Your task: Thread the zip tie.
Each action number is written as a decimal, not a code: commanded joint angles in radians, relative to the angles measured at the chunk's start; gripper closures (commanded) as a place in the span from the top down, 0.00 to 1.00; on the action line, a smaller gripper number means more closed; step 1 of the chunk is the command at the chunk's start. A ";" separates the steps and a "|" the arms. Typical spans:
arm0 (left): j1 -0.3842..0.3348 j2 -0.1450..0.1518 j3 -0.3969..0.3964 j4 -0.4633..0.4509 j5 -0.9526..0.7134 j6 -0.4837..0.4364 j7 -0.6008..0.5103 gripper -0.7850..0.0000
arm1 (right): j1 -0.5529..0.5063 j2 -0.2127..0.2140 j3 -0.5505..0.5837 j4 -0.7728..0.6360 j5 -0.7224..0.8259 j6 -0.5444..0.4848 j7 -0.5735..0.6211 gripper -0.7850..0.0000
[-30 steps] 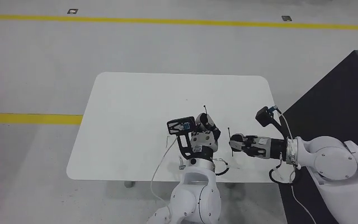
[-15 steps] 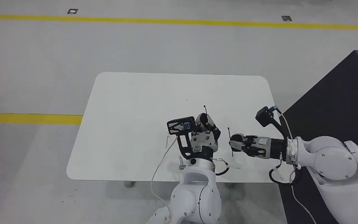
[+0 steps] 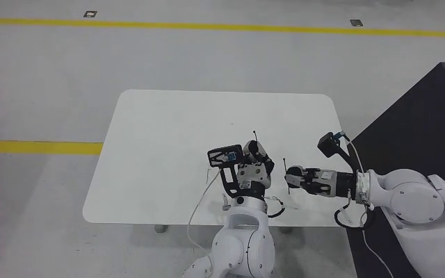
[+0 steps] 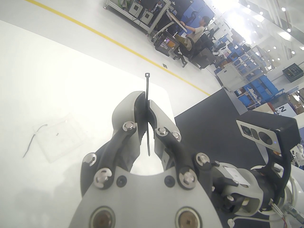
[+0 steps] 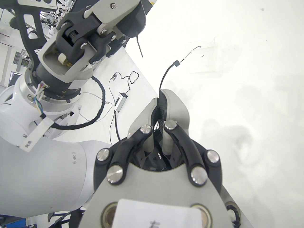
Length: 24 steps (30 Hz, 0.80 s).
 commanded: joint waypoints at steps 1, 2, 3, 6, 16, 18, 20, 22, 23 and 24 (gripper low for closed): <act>0.000 0.000 0.000 0.000 0.000 0.000 0.000 0.00 | 0.000 0.000 0.000 0.000 0.000 0.000 0.000 0.00; 0.000 0.000 0.000 0.000 0.000 0.000 0.000 0.00 | 0.000 0.000 0.000 0.000 0.000 0.000 0.000 0.00; 0.000 0.000 0.000 0.000 0.000 0.000 0.000 0.00 | 0.000 0.000 0.000 0.000 0.000 0.000 0.000 0.00; 0.000 0.000 0.000 0.000 0.000 0.000 0.000 0.00 | 0.000 0.000 0.000 0.000 0.000 0.000 0.000 0.00; 0.020 0.016 -0.017 0.114 0.302 0.085 -0.315 0.00 | 0.000 0.000 0.000 0.000 0.000 0.000 0.000 0.00; 0.016 0.016 -0.022 0.148 0.344 0.072 -0.392 0.00 | 0.000 0.000 0.000 0.000 0.000 0.000 0.000 0.00; 0.009 0.015 -0.023 0.187 0.378 0.052 -0.458 0.00 | 0.000 0.000 0.000 0.000 0.000 0.000 0.000 0.00; 0.003 0.011 -0.022 0.216 0.373 0.030 -0.514 0.00 | 0.000 0.000 0.000 0.000 0.000 0.000 0.000 0.00; -0.004 0.008 -0.021 0.231 0.370 0.012 -0.538 0.00 | 0.000 0.000 0.000 0.000 0.000 0.000 0.000 0.00; -0.010 0.006 -0.022 0.246 0.372 0.000 -0.557 0.00 | 0.000 0.000 0.000 0.000 0.000 0.000 0.000 0.00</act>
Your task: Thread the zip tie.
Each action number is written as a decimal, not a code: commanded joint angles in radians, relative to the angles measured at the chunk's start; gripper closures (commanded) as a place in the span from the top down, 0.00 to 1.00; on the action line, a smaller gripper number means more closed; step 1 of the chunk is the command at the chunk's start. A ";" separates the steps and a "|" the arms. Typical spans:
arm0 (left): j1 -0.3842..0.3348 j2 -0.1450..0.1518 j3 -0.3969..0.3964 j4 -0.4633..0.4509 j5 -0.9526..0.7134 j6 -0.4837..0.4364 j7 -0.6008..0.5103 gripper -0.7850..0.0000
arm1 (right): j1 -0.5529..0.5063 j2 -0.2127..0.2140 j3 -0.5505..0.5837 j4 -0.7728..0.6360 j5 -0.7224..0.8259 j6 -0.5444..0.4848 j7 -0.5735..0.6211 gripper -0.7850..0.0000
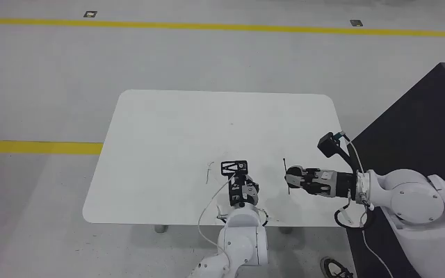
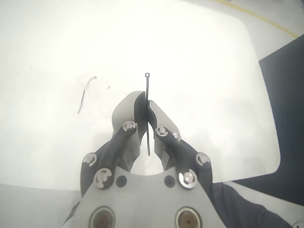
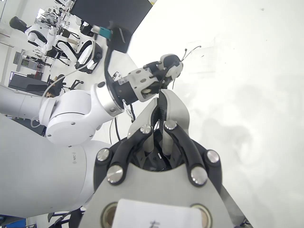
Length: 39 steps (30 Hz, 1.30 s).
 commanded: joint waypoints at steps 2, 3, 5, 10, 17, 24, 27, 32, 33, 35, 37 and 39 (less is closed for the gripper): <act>-0.018 -0.007 -0.004 0.043 -0.010 -0.026 -0.069 0.00 | 0.000 0.000 0.000 0.000 0.000 0.000 0.000 0.00; -0.026 -0.011 -0.006 0.045 -0.023 -0.038 -0.085 0.00 | 0.000 0.000 0.000 0.000 0.000 0.000 0.000 0.00; -0.040 -0.016 -0.018 0.065 -0.042 -0.041 -0.093 0.00 | 0.000 0.000 0.000 0.000 0.000 0.000 0.000 0.00; -0.086 -0.030 -0.046 0.154 -0.045 -0.019 -0.141 0.00 | 0.000 0.000 0.000 0.000 0.000 0.000 0.000 0.00; -0.115 -0.048 -0.049 0.215 -0.061 -0.030 -0.202 0.00 | 0.000 0.000 0.000 0.000 0.000 0.000 0.000 0.00; -0.131 -0.059 -0.059 0.244 -0.042 -0.028 -0.219 0.00 | 0.000 0.000 0.000 0.000 0.000 0.000 0.000 0.00; -0.135 -0.065 -0.057 0.250 -0.032 -0.031 -0.214 0.29 | 0.000 0.000 0.000 0.000 0.000 0.000 0.000 0.00; -0.131 -0.074 -0.056 0.275 -0.024 -0.025 -0.203 0.48 | 0.000 0.000 0.000 0.000 0.000 0.000 0.000 0.00; -0.129 -0.076 -0.057 0.278 -0.023 -0.024 -0.203 0.51 | 0.000 0.000 0.000 0.000 0.000 0.000 0.000 0.00; -0.129 -0.078 -0.060 0.278 -0.013 -0.021 -0.202 0.83 | 0.000 0.000 0.000 0.000 0.000 0.000 0.000 0.00; -0.126 -0.081 -0.061 0.264 0.002 -0.012 -0.188 1.00 | 0.000 0.000 0.000 0.000 0.000 0.000 0.000 0.00; -0.115 -0.082 -0.058 0.234 0.015 -0.012 -0.187 1.00 | 0.000 0.000 0.000 0.000 0.000 0.000 0.000 0.00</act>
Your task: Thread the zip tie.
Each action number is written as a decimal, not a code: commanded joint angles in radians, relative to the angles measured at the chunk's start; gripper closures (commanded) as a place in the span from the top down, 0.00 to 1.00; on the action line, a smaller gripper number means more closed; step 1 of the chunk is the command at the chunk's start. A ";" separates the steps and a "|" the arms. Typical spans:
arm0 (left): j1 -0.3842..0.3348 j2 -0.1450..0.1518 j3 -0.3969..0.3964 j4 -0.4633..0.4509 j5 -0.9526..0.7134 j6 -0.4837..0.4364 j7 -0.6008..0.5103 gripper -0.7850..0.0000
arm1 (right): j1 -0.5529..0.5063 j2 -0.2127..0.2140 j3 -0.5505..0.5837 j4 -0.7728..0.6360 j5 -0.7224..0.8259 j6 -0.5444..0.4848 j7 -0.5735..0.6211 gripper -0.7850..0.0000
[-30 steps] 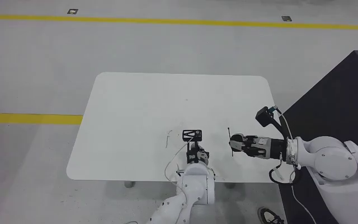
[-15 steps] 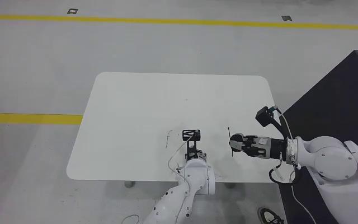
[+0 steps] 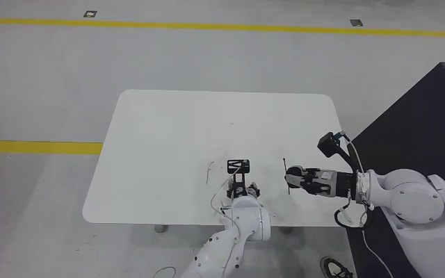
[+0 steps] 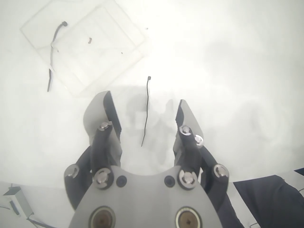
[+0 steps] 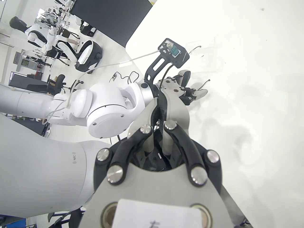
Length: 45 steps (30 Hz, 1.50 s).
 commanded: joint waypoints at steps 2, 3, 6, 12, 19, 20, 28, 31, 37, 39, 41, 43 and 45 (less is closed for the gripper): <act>0.020 -0.003 0.003 -0.064 0.005 -0.010 -0.008 1.00 | 0.000 0.000 0.000 0.000 0.000 0.000 0.000 0.00; 0.027 -0.003 0.002 -0.078 0.002 -0.018 -0.013 1.00 | 0.000 0.000 0.000 0.000 0.000 0.000 0.000 0.00; 0.033 -0.003 -0.004 -0.090 0.012 -0.034 -0.017 1.00 | 0.000 0.000 0.000 0.000 0.000 0.000 0.000 0.00; 0.033 -0.003 -0.004 -0.090 0.012 -0.034 -0.017 1.00 | 0.000 0.000 0.000 0.000 0.000 0.000 0.000 0.00; 0.026 -0.001 -0.031 -0.056 0.049 -0.038 -0.029 1.00 | 0.000 0.000 0.000 0.000 0.000 0.000 0.000 0.00; 0.016 -0.004 -0.040 -0.045 0.056 -0.022 -0.065 1.00 | 0.000 0.000 0.000 0.000 0.000 0.000 0.000 0.00; -0.089 -0.047 -0.089 0.071 0.014 -0.091 -0.246 0.63 | 0.000 0.000 0.000 0.000 0.000 0.000 0.000 0.00; -0.100 -0.069 -0.093 0.102 0.030 -0.106 -0.262 0.64 | 0.000 0.000 0.000 0.000 0.000 0.000 0.000 0.00; -0.128 -0.096 -0.112 0.154 0.032 -0.103 -0.258 0.58 | 0.000 0.000 0.000 0.000 0.000 0.000 0.000 0.00; -0.130 -0.098 -0.118 0.153 0.001 -0.103 -0.259 0.56 | 0.000 0.000 0.000 0.000 0.000 0.000 0.000 0.00; -0.137 -0.099 -0.126 0.169 -0.009 -0.102 -0.258 0.53 | 0.000 0.000 0.000 0.000 0.000 0.000 0.000 0.00; -0.144 -0.102 -0.123 0.176 -0.016 -0.101 -0.257 0.53 | 0.000 0.000 0.000 0.000 0.000 0.000 0.000 0.00; -0.148 -0.103 -0.119 0.183 -0.018 -0.101 -0.257 0.55 | 0.000 0.000 0.000 0.000 0.000 0.000 0.000 0.00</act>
